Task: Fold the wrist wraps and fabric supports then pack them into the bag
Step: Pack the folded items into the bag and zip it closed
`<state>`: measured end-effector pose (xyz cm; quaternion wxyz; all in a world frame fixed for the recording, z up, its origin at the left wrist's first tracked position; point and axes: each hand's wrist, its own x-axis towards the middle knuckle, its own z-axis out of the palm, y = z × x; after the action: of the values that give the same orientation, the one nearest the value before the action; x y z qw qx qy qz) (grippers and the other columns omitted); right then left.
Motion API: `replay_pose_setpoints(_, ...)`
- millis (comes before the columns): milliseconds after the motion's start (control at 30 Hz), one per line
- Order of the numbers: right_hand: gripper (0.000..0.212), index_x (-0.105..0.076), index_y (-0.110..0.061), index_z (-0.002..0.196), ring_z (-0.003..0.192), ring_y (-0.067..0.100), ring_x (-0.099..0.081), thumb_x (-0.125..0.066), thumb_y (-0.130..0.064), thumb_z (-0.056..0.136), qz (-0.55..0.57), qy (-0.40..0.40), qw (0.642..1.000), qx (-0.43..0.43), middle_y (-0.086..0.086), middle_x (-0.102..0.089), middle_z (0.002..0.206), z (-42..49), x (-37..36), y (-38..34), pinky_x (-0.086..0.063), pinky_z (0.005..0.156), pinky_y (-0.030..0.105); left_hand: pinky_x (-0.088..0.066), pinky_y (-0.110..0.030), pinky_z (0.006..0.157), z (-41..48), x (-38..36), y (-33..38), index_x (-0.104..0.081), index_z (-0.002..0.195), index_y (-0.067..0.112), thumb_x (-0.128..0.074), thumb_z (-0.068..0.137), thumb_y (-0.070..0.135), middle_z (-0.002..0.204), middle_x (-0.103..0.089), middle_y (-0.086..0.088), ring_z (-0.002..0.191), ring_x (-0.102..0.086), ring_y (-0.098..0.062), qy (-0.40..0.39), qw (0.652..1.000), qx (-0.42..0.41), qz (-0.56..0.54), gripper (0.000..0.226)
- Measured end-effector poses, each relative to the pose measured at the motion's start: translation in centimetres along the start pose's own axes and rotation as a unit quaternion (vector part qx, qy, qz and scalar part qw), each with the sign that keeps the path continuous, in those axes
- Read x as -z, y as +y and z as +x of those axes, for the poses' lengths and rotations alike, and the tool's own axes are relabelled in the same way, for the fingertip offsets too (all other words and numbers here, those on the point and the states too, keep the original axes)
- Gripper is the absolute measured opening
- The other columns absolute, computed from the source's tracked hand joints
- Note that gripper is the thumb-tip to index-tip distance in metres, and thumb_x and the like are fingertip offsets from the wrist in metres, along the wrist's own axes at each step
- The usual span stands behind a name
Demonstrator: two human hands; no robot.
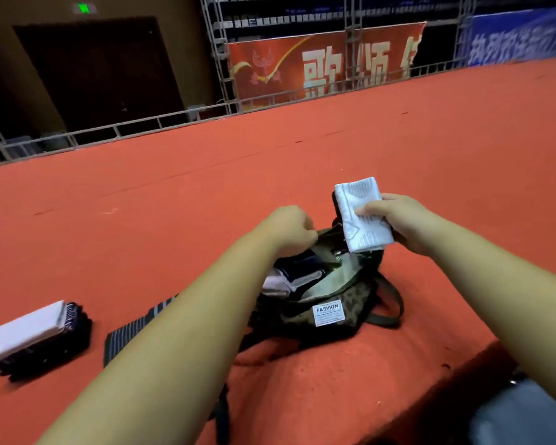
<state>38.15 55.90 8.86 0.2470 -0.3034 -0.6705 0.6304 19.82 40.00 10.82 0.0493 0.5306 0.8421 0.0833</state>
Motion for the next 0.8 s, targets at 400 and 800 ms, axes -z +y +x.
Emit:
replay_pose_setpoints(400, 0.030, -0.070, -0.009, 0.112, 0.085, 0.028, -0.072, -0.062, -0.015, 0.083, 0.144, -0.155, 0.977, -0.017, 0.013, -0.073, 0.098, 3.0, -0.1, 2.2, -0.057, 0.086, 0.041, -0.060, -0.039, 0.086, 5.9, -2.9, -0.1, -0.076, 0.107, 0.015, -0.068, 0.094, 0.031, 0.105, -0.078, -0.008, 0.092, -0.072, -0.031, -0.040, 0.999, 0.002, 0.022, 0.023)
replay_pose_setpoints(800, 0.021, -0.069, -0.015, 0.101, 0.079, 0.027, -0.069, -0.062, -0.028, 0.086, -0.189, -0.041, 0.981, -0.026, 0.010, -0.075, 0.098, 5.2, -3.8, 1.8, -0.049, 0.072, 0.037, -0.047, -0.021, 0.098, 6.2, 0.2, -1.5, -0.064, 0.144, 0.034, -0.043, 0.088, -0.016, 0.129, -0.069, 0.015, 0.125, -0.062, -0.012, 0.038, 0.976, 0.015, -0.212, 0.078)
